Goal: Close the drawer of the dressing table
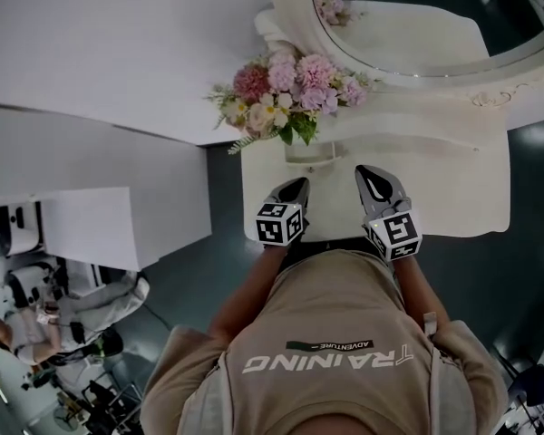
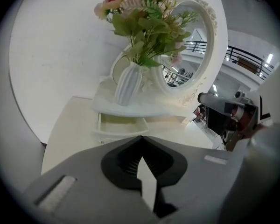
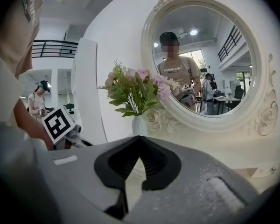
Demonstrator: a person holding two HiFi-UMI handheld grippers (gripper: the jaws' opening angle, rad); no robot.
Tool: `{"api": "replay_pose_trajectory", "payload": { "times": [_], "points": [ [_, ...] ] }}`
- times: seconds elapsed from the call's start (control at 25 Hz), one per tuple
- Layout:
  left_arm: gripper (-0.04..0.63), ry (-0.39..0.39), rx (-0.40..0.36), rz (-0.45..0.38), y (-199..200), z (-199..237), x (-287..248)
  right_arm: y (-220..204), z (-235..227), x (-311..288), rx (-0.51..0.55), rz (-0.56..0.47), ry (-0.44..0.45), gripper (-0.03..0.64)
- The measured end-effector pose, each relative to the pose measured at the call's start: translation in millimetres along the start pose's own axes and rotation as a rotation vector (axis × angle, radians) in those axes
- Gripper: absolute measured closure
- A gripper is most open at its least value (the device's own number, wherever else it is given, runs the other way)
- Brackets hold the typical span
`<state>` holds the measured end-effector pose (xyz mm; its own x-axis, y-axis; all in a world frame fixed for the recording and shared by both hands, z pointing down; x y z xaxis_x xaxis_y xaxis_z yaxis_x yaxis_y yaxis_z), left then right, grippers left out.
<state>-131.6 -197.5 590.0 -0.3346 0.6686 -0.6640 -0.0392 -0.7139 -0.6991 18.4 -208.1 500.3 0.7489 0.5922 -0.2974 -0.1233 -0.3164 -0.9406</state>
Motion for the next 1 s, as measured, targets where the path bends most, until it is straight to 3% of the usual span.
{"api": "replay_pose_trajectory", "payload": {
  "times": [0.08,0.24,0.56,1.0],
  "points": [
    [0.577,-0.005,-0.017,0.036,-6.8,2.7,-10.3,-4.4,-1.2,-4.9,-0.018,0.025,0.004,0.615],
    [0.577,0.001,-0.124,0.112,-21.6,3.1,-29.1,-0.9,-5.5,-10.0,-0.011,0.044,0.009,0.615],
    [0.577,-0.016,0.073,0.223,-46.7,13.8,-61.1,-1.0,-19.2,-9.0,-0.017,0.063,-0.01,0.615],
    [0.577,0.023,0.06,0.261,-53.3,14.5,-80.9,-6.1,-27.1,-3.3,-0.018,0.086,0.01,0.615]
  ]
}}
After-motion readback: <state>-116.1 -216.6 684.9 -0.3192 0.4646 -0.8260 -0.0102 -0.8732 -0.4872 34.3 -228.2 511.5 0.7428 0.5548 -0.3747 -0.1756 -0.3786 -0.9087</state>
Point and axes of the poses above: the fingertips, and each gripper's own axes: x backward along the fingers, z to its left, y out of its top, the point moved 3 cm from there along x, backward along the fingers, and after that the axes turned 11 degrees about y, right-handed, at the moved point
